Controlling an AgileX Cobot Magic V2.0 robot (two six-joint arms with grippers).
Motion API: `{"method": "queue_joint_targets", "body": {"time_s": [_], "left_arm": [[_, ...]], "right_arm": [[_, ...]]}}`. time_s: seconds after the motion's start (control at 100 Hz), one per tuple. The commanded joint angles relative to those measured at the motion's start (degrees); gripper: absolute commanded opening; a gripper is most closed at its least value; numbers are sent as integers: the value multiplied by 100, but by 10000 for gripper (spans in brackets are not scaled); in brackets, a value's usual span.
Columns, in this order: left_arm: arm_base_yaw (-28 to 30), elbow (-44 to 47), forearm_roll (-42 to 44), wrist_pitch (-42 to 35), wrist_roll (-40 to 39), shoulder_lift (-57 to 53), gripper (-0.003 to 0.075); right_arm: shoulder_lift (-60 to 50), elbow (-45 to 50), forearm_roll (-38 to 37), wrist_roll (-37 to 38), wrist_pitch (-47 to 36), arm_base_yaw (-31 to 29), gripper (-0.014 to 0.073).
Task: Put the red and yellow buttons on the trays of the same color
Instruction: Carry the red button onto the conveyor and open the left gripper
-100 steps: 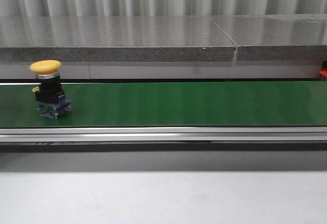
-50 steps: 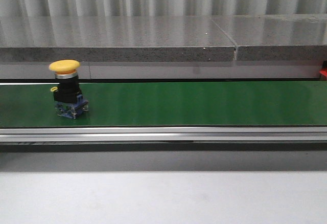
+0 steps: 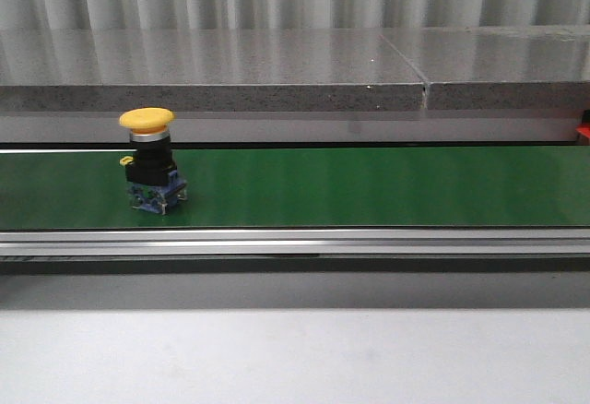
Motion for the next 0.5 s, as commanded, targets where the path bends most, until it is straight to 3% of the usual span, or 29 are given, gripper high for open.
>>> {"method": "queue_joint_targets", "body": {"time_s": [0.0,0.28,0.38,0.49], "left_arm": [[-38,-143,-1,-93,-6,-267,145],[-38,-143,-56,-93,-6,-267,463],[-38,-143,-138,-93,4,-267,516],[-38,-143,-305,-93,126,-267,518]], "right_arm": [[-22,-142,45,-35,-390,-4,-70],[-22,-142,45,-35,-390,-4,-70],[-22,-142,45,-35,-390,-4,-70],[-22,-142,45,-35,-390,-4,-70]]}}
